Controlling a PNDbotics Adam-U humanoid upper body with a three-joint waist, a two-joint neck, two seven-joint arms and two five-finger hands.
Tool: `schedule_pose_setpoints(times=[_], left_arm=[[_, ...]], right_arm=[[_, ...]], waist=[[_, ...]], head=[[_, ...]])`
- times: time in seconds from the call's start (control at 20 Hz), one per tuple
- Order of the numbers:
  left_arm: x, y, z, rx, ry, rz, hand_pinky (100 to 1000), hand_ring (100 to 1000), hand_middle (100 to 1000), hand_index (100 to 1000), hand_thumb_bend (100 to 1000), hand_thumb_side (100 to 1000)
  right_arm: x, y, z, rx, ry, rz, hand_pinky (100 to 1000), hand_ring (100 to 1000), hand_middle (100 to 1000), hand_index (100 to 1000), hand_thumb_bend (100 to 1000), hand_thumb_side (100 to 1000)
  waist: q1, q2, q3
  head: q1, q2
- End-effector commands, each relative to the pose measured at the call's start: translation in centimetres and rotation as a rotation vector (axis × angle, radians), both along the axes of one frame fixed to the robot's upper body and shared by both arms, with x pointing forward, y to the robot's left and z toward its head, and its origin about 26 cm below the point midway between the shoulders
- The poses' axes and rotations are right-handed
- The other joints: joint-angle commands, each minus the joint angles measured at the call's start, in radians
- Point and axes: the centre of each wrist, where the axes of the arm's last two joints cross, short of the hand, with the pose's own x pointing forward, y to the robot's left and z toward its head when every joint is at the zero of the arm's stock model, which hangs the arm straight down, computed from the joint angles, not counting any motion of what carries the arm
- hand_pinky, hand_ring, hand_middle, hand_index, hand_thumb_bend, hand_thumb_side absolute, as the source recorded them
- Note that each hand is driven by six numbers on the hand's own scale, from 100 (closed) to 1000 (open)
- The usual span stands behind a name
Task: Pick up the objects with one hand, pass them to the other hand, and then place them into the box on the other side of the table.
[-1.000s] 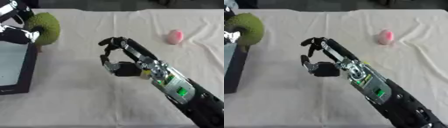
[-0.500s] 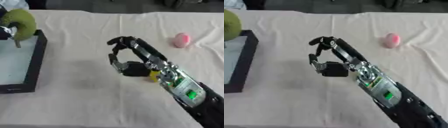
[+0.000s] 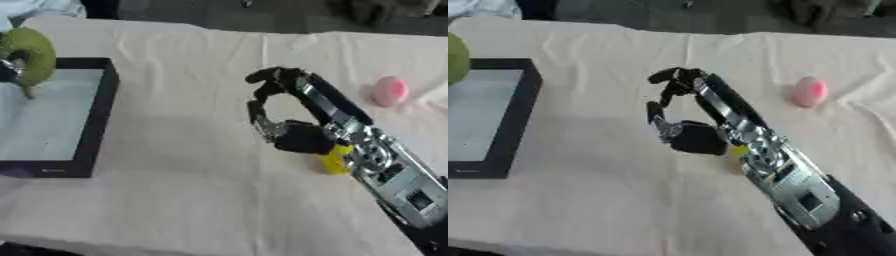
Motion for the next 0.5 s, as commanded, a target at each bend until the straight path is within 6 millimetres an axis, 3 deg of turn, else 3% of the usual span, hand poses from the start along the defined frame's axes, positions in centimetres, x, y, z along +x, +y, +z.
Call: schedule_pose_setpoints(times=[0.05,0.25,0.3,0.35,0.4,0.5], left_arm=[[-0.1,1.8,1.0,0.02,-0.019,0.065,692,621,509,456,100,100],[0.4,2.7,0.1,0.0,0.013,0.086,709,660,596,644,147,100],[0.4,2.8,-0.1,-0.002,0.019,0.087,718,684,636,704,200,157],[0.5,2.9,-0.2,-0.001,0.022,0.088,726,711,673,745,278,306],[0.5,3.0,-0.3,0.001,0.024,0.089,737,738,709,784,343,395],[0.6,3.2,-0.4,0.005,0.024,0.09,755,764,742,827,425,513]], right_arm=[[-0.1,-0.5,1.3,0.013,-0.038,-0.003,812,730,508,797,100,369],[-0.2,-0.5,1.4,0.017,-0.039,-0.004,812,730,508,797,100,368],[-0.2,-0.5,1.4,0.017,-0.04,-0.004,812,730,508,797,100,367],[-0.2,-0.5,1.4,0.017,-0.039,-0.005,812,730,508,797,100,368],[-0.2,-0.6,1.4,0.016,-0.039,-0.007,812,730,508,797,100,369],[-0.1,-0.6,1.3,0.016,-0.038,-0.011,812,730,508,797,100,369]], waist=[[0.003,-0.018,0.001],[-0.001,-0.018,0.0],[-0.001,-0.018,-0.001],[-0.002,-0.018,-0.001],[-0.002,-0.018,-0.001],[-0.002,-0.018,-0.002]], head=[[0.01,-0.015],[0.011,-0.017],[0.01,-0.016],[0.009,-0.015],[0.008,-0.014],[0.002,-0.012]])
